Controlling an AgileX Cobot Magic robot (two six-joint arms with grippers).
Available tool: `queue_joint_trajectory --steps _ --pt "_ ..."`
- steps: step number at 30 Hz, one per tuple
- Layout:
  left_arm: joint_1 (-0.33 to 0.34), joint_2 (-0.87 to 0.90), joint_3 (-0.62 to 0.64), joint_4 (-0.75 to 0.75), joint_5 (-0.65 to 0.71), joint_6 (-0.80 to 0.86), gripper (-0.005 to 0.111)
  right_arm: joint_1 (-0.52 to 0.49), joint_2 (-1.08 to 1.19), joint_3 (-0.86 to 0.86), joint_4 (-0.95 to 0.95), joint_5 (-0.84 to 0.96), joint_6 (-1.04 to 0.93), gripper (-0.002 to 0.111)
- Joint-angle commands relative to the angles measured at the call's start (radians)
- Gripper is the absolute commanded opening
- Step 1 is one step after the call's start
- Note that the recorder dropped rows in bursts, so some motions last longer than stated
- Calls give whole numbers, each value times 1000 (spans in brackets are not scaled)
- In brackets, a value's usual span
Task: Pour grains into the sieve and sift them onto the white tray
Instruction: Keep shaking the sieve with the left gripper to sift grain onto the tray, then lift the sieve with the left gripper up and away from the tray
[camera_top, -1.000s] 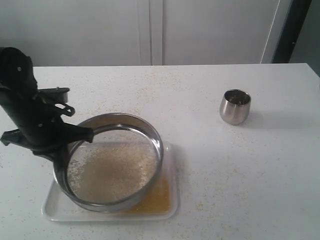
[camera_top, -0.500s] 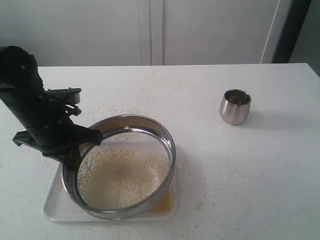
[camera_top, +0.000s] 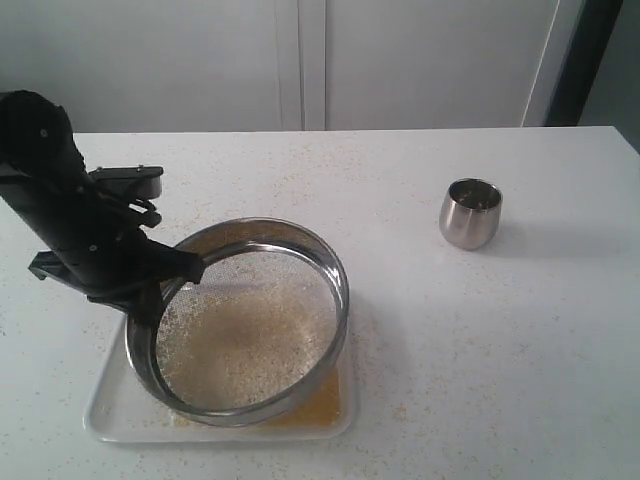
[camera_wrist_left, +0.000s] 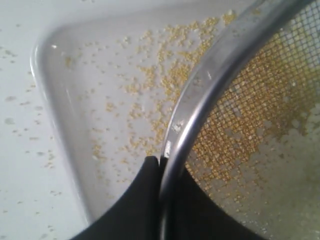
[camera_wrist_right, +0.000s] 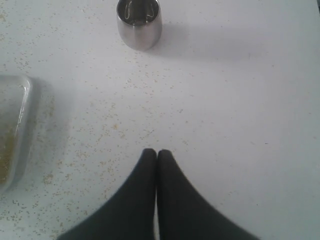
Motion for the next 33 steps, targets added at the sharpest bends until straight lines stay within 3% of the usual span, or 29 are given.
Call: queue_joint_trajectory --steps 1,13,33 --pt "1 -16 3 193 90 -10 0 -7 -6 3 0 -12 5 0" --pt "1 -16 -20 188 140 -3 0 -7 -6 3 2 -12 5 0" --pt "1 -1 -302 186 201 49 0 -7 -6 3 2 -12 5 0"
